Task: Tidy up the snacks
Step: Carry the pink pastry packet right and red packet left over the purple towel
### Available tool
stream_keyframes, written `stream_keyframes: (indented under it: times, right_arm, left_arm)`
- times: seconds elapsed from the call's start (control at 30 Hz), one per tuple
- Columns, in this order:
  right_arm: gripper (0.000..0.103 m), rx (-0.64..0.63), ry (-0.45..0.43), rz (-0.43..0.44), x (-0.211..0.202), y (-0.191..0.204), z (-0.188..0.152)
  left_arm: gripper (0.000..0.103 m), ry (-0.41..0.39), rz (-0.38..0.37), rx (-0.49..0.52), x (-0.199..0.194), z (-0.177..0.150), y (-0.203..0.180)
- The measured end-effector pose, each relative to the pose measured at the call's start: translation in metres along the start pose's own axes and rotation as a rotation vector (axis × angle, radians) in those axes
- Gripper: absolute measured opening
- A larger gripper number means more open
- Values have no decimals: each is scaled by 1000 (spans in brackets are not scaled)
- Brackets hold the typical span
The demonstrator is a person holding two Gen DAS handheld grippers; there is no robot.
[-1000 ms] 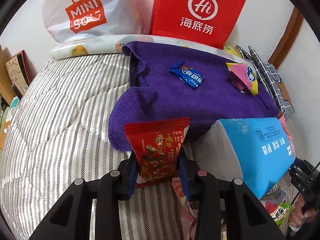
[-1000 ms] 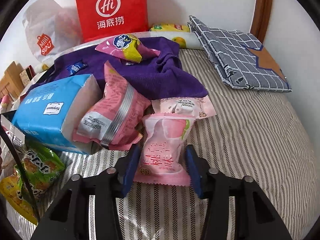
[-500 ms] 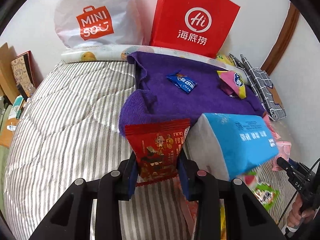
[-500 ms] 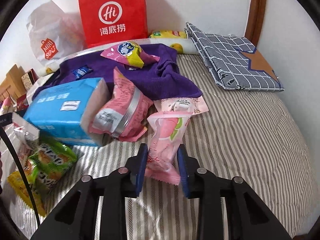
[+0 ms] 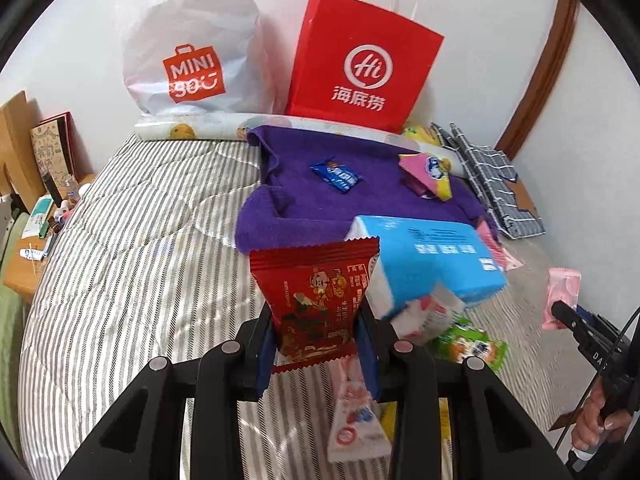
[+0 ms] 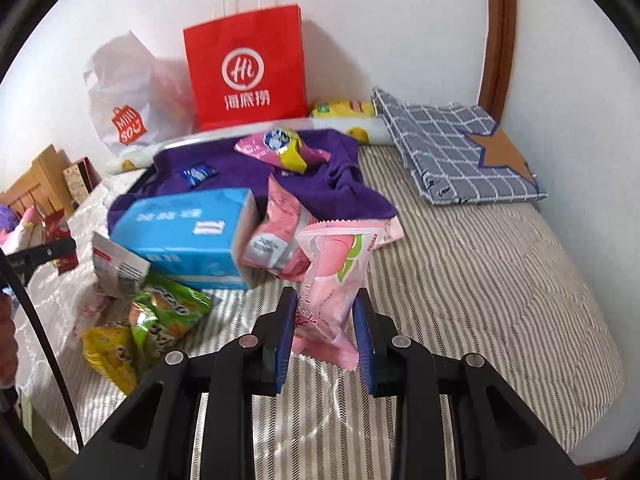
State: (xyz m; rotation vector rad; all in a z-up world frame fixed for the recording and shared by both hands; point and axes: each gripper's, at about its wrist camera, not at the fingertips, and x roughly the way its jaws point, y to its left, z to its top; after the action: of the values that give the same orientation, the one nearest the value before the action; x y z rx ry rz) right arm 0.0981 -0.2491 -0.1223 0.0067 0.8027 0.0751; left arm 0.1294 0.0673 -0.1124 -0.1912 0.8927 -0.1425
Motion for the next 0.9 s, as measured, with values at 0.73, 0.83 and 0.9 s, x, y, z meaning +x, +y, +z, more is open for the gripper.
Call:
stream_keyframes:
  times: [0.73,0.83,0.9]
  right_arm:
    - [29,-15,-93,43,-15,26,62]
    - [29,-25,-100,43,-12,31,72]
    - [29,-35,-99,45,-8,35,79]
  left_arm:
    - [34,-48,-74,86,-13,33,-53]
    - [34,-44,-80,81,-11,42,-55]
    - [34,-44,-82,75,-9,49,-55]
